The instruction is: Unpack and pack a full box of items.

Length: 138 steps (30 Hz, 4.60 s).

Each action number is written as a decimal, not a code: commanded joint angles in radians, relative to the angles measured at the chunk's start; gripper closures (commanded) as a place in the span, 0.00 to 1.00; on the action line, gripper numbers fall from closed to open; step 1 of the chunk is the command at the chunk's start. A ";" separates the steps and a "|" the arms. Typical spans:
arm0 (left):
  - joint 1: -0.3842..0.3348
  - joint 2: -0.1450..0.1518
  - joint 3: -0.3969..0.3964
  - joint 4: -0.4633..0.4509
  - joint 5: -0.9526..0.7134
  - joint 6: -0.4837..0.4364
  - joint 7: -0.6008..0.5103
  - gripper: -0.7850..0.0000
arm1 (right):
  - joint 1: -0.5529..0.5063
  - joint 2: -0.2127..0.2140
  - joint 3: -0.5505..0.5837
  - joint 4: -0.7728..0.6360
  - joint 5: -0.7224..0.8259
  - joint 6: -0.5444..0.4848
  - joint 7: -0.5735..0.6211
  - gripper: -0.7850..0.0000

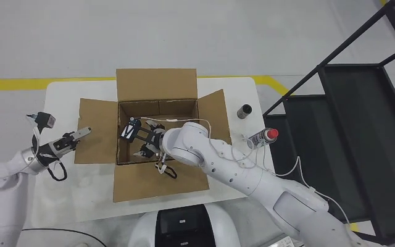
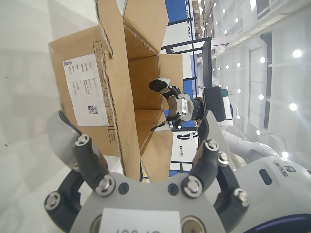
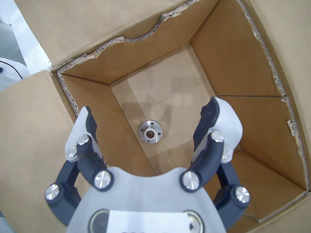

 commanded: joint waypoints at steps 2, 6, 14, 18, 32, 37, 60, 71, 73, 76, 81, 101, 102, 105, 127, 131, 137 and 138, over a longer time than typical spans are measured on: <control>-0.008 0.005 -0.014 0.018 -0.003 -0.010 0.007 0.00 | 0.000 0.000 0.000 0.000 0.000 0.000 0.000 0.00; -0.013 0.012 -0.061 0.052 -0.032 -0.016 0.045 0.00 | -0.015 -0.001 0.015 0.021 0.002 0.014 -0.031 0.00; -0.013 0.014 -0.070 0.056 -0.037 -0.018 0.049 0.00 | 0.026 -0.022 0.015 0.142 0.042 0.029 0.092 0.00; -0.013 0.014 -0.070 0.056 -0.037 -0.018 0.049 0.00 | 0.083 -0.045 -0.015 0.209 0.070 -0.028 0.166 0.00; -0.013 0.014 -0.070 0.056 -0.037 -0.018 0.049 0.00 | 0.212 -0.160 -0.152 0.520 0.117 -0.174 0.177 0.00; -0.013 0.014 -0.070 0.056 -0.037 -0.018 0.049 0.00 | 0.237 -0.197 -0.182 0.600 0.113 -0.205 0.142 0.00; -0.013 0.014 -0.070 0.056 -0.037 -0.018 0.049 0.00 | 0.295 -0.323 -0.243 0.854 0.097 -0.284 0.142 0.36; -0.013 0.014 -0.070 0.056 -0.037 -0.018 0.049 0.00 | 0.325 -0.364 -0.245 0.924 0.082 -0.284 0.156 0.66; -0.013 0.014 -0.070 0.056 -0.037 -0.018 0.049 0.00 | 0.332 -0.369 -0.243 0.931 0.078 -0.277 0.152 0.65; -0.013 0.014 -0.070 0.056 -0.037 -0.018 0.049 0.00 | 0.337 -0.375 -0.240 0.938 0.073 -0.272 0.153 0.66; -0.013 0.014 -0.070 0.056 -0.037 -0.018 0.049 0.00 | 0.340 -0.383 -0.235 0.950 0.067 -0.270 0.149 0.87; -0.013 0.014 -0.070 0.056 -0.037 -0.018 0.049 0.00 | 0.366 -0.380 -0.174 0.839 0.077 -0.247 0.229 1.00; -0.013 0.014 -0.070 0.056 -0.037 -0.018 0.049 0.00 | 0.366 -0.376 -0.165 0.820 0.085 -0.245 0.238 1.00; -0.013 0.014 -0.070 0.056 -0.037 -0.018 0.049 0.00 | 0.361 -0.361 -0.130 0.746 0.113 -0.247 0.255 1.00; -0.013 0.014 -0.070 0.056 -0.037 -0.018 0.049 0.00 | 0.069 -0.103 0.139 -0.097 -0.038 -0.132 0.687 1.00; -0.013 0.014 -0.070 0.056 -0.037 -0.018 0.049 0.00 | 0.074 -0.082 0.125 -0.061 -0.021 -0.174 0.645 1.00; -0.013 0.014 -0.070 0.056 -0.037 -0.018 0.049 0.00 | 0.118 -0.099 0.072 0.102 -0.004 -0.238 0.526 1.00; -0.013 0.014 -0.070 0.056 -0.037 -0.018 0.049 0.00 | 0.129 -0.106 0.054 0.137 -0.005 -0.244 0.501 1.00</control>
